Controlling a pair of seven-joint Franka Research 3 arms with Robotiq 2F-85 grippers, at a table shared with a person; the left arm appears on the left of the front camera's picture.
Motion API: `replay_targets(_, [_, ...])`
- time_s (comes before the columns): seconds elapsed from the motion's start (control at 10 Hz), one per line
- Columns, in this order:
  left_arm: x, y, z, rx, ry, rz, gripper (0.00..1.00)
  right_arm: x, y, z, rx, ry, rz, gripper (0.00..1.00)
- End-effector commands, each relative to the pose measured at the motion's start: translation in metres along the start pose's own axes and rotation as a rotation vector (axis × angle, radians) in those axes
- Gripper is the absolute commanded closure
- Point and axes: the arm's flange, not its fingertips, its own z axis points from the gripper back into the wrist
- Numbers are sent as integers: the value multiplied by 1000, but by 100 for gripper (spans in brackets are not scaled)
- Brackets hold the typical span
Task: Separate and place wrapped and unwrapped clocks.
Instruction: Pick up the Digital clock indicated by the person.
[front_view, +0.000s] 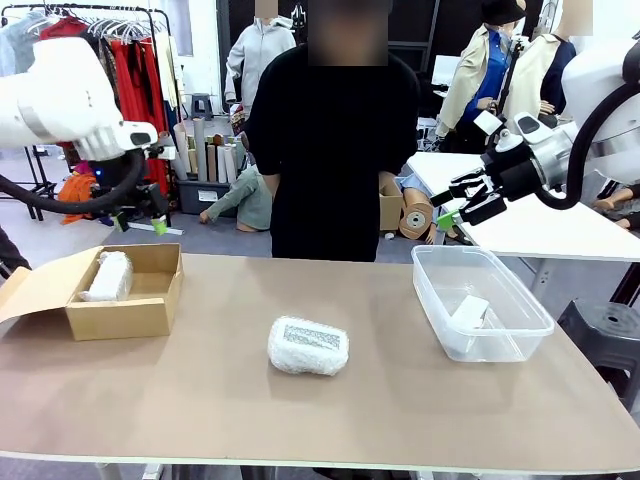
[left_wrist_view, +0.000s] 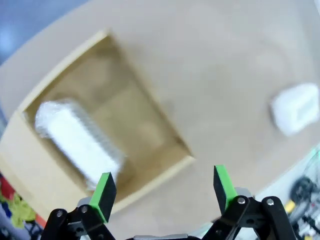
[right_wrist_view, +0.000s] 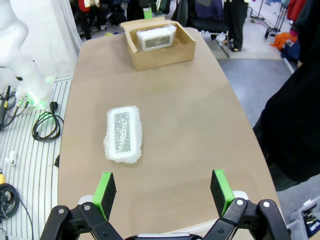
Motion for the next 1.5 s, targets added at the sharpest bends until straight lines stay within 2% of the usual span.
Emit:
replay_targets(0.0, [-14,-3,20,-173,2,-176,0,3,0,-2,-17,-3,-5,0])
replay_targets(0.1, [-16,-17,30,-269,-116,-316,0,3,0,-2,-17,-3,-5,0])
replay_targets(0.4, [-17,-37,53,-489,-378,-711,0,3,0,-2,-17,-3,-5,0])
replay_targets(0.5, [-19,-43,54,-464,-506,-828,0,3,0,-2,-17,-3,-5,0])
replay_targets(0.6, [-24,-47,56,-493,-562,-939,0,3,0,-2,-17,-3,-5,0])
replay_targets(0.8, [-31,-52,54,-567,-576,-1080,0,3,0,-2,-17,-3,-5,0])
replay_targets(0.9, [-36,-61,51,-519,-603,-1115,0,3,0,-2,-17,-3,-5,0])
replay_targets(1.0, [-33,-67,49,-360,-577,-1011,0,3,0,-2,-17,-3,-5,0])
replay_targets(1.1, [-24,-63,54,-512,-579,-1089,0,3,0,-2,-17,-3,-5,0])
replay_targets(1.4, [-26,-63,50,-481,-577,-1086,0,3,0,-2,-17,-3,-5,0])
